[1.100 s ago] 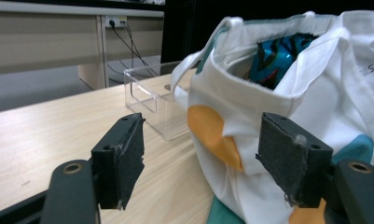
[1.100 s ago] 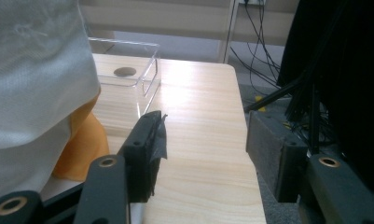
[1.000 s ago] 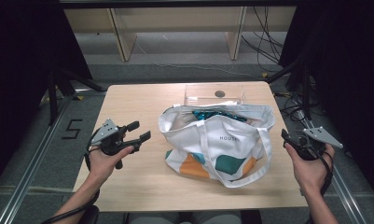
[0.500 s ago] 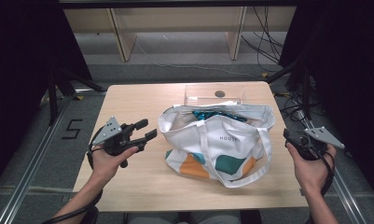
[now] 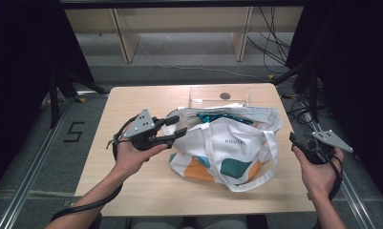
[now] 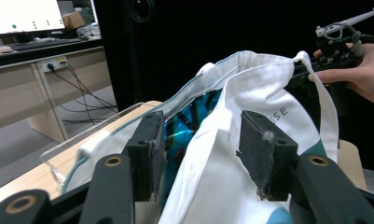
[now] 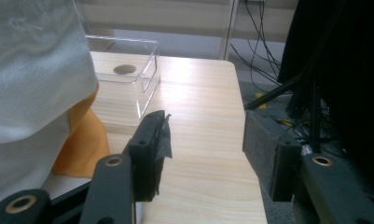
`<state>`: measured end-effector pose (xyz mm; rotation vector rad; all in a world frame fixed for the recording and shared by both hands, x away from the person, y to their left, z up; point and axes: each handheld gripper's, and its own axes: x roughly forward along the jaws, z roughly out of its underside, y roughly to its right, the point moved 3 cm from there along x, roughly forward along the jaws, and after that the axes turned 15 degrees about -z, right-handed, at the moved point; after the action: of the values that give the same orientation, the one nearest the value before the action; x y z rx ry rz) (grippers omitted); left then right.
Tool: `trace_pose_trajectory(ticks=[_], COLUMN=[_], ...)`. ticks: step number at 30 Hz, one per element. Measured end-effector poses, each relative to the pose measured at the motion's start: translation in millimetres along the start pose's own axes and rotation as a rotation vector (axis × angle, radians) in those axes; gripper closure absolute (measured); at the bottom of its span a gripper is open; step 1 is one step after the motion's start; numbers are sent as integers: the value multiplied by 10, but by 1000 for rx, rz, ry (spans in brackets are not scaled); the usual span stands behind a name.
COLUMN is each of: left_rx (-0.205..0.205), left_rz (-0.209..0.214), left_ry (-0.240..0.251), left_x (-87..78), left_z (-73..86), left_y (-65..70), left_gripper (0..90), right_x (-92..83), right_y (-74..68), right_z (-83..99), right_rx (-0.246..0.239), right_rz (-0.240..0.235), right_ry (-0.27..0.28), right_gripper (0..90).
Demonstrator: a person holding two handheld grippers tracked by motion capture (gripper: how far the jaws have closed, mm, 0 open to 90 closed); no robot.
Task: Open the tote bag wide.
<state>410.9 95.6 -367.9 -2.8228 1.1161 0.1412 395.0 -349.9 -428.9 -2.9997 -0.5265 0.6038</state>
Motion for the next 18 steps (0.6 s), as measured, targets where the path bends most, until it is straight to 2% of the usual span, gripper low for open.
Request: trace_pose_trajectory(ticks=[2, 3, 4, 5, 7, 11, 12, 13, 18], left_rx=[11, 16, 19, 24, 29, 45, 54, 60, 67], left_rz=[9, 15, 18, 22, 25, 48, 56, 61, 73], left_ry=[-15, -21, -28, -35, -41, -72, -74, -81, -69], left_x=[56, 92, 121, 151, 181, 344, 377, 408, 525], left_z=[-12, -10, -7, -4, -4, -39, -52, -62, -100], left_y=[22, 33, 43, 53, 62, 128, 142, 155, 224], left_gripper=[501, 503, 510, 516, 518, 513, 509, 508, 527], right_x=[9, 8, 22, 25, 21, 23, 31, 32, 25], right_y=[8, -1, 31, 23, 28, -1, 25, 26, 26], right_z=[2, 5, 6, 9, 7, 15, 12, 14, 14], right_rx=[-7, 7, -22, -13, -22, -3, -35, -37, -35], right_rz=[-4, -8, -5, -8, -7, -11, -16, -15, -18], right_ry=[16, 12, 17, 20, 9, -6, -9, -11, -12], right_gripper=[501, 501, 502, 502, 504, 514, 515, 518, 524])
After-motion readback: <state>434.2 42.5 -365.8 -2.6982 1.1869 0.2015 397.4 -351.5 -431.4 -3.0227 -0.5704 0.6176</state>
